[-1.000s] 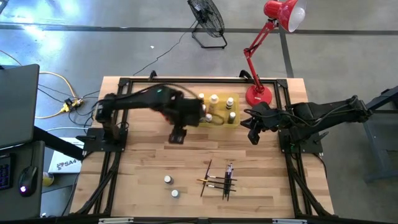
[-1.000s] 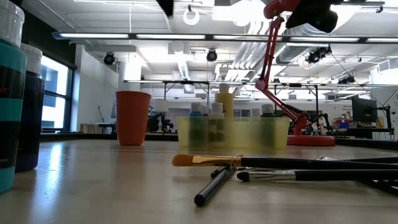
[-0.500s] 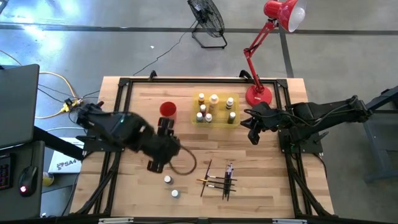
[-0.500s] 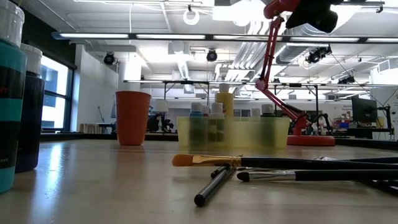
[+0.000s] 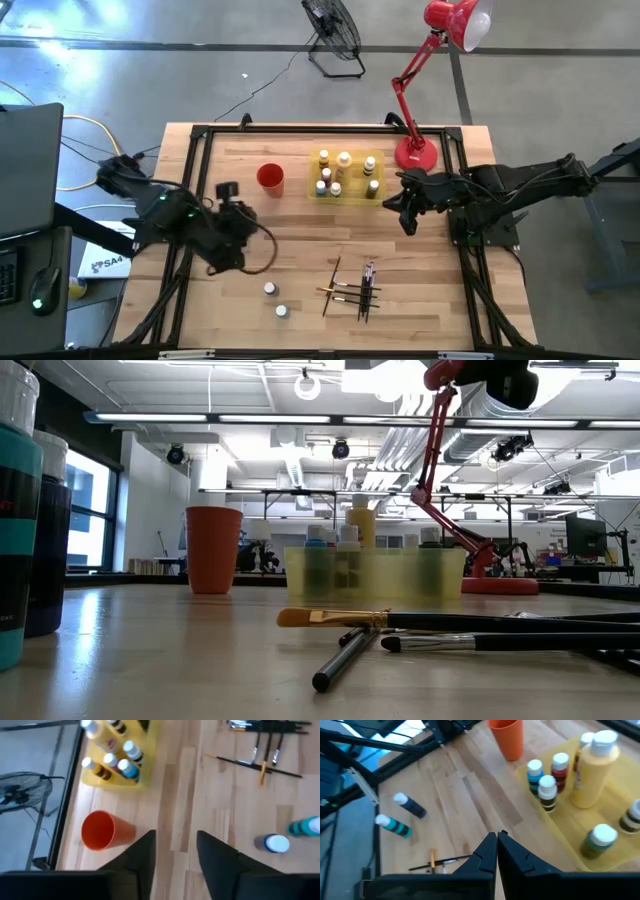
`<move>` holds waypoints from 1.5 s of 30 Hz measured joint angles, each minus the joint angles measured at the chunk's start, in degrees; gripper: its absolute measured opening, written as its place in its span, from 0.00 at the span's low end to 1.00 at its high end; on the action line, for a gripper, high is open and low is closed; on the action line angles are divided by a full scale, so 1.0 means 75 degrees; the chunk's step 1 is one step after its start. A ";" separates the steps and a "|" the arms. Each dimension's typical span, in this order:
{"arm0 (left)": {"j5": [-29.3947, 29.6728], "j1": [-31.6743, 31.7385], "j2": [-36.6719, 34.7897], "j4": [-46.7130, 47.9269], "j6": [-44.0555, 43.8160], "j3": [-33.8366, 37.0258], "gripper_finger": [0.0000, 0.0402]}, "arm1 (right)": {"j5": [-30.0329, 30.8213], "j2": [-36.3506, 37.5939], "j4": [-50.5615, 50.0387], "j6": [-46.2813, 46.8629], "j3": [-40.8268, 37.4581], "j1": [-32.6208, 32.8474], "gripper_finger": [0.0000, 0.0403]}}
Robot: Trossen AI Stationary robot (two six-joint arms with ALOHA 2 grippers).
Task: Pick & Place Paint Supplies
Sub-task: Put the orange paintbrush into the orange cup
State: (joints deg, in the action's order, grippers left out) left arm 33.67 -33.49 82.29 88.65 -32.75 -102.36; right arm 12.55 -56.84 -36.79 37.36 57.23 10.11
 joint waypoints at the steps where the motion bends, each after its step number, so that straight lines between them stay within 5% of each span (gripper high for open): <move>1: 0.0096 -0.0123 -0.0190 -0.0106 -0.0180 0.0264 0.30 | -0.0131 -0.0053 0.0133 0.0014 0.0000 0.0002 0.01; 8: 0.0957 -0.0555 -0.1099 -0.0836 -0.0866 0.1724 0.18 | -0.1137 -0.0967 0.1369 -0.0009 -0.0001 0.0007 0.01; 17: 0.1264 -0.1013 -0.2480 -0.0923 -0.2096 0.3146 0.05 | -0.0928 -0.2210 0.2040 -0.0331 -0.0003 0.0300 0.01; 23: 0.1269 -0.1195 -0.3237 -0.1690 -0.1890 0.3921 0.01 | -0.1161 -0.2799 0.2453 -0.0567 -0.0003 0.0565 0.01; 29: 0.1282 -0.1190 -0.3548 -0.1769 -0.1872 0.4323 0.00 | -0.2245 -0.3419 0.2645 0.0348 -0.0003 0.0552 0.01; 36: 0.1650 -0.1190 -0.3566 -0.1856 -0.1872 0.4380 0.00 | -0.2470 -0.4268 0.2808 0.1189 -0.0003 0.0555 0.01; 45: 0.1737 -0.1190 -0.3562 -0.1904 -0.1872 0.4380 0.00 | -0.4699 -0.4696 0.3113 0.0598 -0.0003 0.0705 0.01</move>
State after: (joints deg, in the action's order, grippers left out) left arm 46.69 -42.41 55.57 74.37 -46.78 -69.52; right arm -22.69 -92.06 -13.44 41.85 57.21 15.40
